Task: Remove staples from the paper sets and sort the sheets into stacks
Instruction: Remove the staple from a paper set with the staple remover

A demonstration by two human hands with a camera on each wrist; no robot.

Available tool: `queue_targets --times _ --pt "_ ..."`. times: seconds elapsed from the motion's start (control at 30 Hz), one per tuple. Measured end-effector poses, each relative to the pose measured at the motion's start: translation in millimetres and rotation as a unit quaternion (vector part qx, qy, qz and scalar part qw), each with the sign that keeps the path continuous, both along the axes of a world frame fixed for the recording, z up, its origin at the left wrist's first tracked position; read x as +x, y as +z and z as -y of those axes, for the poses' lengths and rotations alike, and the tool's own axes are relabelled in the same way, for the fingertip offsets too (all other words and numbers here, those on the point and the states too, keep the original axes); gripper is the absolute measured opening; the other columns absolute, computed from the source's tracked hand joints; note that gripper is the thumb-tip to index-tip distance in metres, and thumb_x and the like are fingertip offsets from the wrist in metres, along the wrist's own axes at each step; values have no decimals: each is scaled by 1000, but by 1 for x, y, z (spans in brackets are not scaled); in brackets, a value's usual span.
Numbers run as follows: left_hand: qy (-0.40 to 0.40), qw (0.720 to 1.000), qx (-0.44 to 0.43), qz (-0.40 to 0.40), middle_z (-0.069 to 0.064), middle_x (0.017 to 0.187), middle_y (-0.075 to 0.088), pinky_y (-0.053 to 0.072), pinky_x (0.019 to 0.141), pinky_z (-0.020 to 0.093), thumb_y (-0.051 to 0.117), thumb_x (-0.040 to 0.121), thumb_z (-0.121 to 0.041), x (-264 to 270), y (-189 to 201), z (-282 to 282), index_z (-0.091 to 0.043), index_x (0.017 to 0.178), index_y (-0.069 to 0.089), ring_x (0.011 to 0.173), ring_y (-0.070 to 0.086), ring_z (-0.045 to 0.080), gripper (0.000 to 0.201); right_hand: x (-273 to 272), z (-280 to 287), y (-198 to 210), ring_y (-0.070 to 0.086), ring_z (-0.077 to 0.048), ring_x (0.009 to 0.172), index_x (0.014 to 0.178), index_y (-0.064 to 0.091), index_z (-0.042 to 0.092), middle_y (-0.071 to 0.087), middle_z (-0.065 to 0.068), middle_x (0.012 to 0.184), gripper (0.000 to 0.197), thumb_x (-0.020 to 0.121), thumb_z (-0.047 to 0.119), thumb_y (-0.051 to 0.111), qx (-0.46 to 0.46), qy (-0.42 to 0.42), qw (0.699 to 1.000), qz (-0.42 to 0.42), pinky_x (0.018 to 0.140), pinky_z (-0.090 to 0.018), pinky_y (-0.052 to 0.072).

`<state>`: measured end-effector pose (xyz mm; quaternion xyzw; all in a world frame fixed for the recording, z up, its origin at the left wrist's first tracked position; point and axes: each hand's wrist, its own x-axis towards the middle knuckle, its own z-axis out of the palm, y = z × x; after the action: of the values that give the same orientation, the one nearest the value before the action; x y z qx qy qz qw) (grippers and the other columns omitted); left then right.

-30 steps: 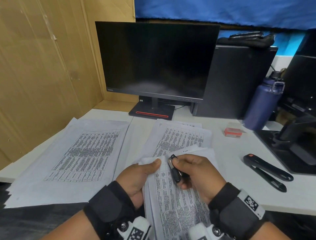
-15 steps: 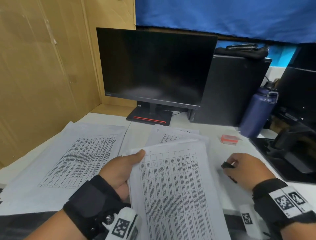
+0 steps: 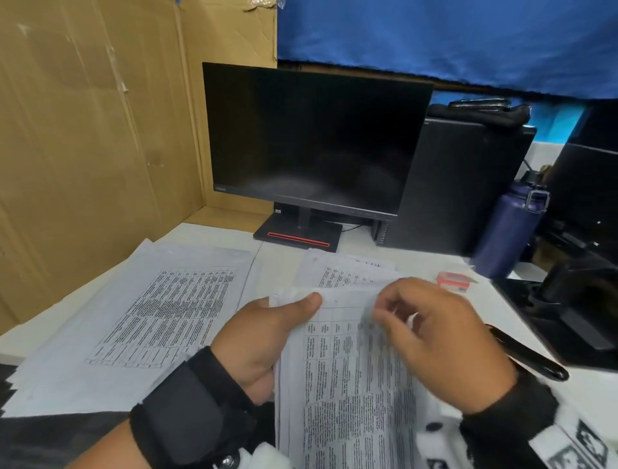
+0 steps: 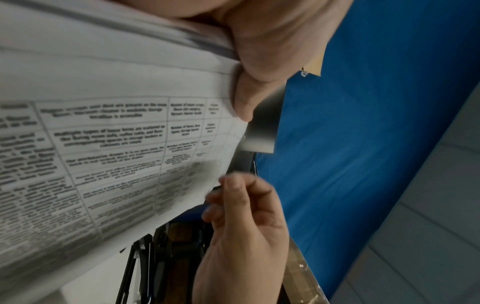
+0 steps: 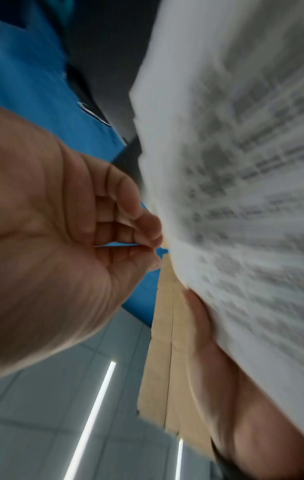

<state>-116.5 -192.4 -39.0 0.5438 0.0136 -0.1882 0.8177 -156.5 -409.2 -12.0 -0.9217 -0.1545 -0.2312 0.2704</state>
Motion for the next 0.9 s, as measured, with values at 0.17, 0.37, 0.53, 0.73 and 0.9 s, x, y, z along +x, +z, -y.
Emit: queue_targets --times 0.17,0.37,0.53,0.73,0.9 --pt "-37 999 2 33 28 116 73 54 99 56 79 84 -19 -15 0 10 2 119 73 109 71 44 41 -4 -18 -16 57 -5 74 88 65 30 57 18 82 5 91 26 66 2 13 996 87 63 -20 47" --pt "-55 998 5 14 30 111 74 58 88 49 74 84 -16 -20 -1 12 5 115 73 98 73 41 38 -6 -17 -19 54 -8 69 86 61 27 54 14 81 10 91 32 55 -73 38 991 103 60 -31 49" --pt "-55 998 35 22 29 113 73 51 102 63 82 81 -21 -22 -7 16 1 113 75 109 70 46 39 -6 -23 -21 33 -8 56 76 47 25 40 12 68 10 85 29 49 -133 -19 987 86 57 -25 27" --pt "10 996 60 57 27 104 76 58 93 57 70 91 -12 -19 1 12 5 105 76 97 75 41 22 -5 -19 -20 39 -10 57 74 41 23 40 11 69 13 82 20 51 -75 -45 995 39 51 -25 30" --pt "89 993 48 57 25 118 73 57 94 57 66 96 -23 17 48 -47 4 126 65 105 74 40 41 -15 -7 -9 56 -11 66 70 49 23 58 5 69 19 78 13 63 -34 10 997 -75 58 -29 47"
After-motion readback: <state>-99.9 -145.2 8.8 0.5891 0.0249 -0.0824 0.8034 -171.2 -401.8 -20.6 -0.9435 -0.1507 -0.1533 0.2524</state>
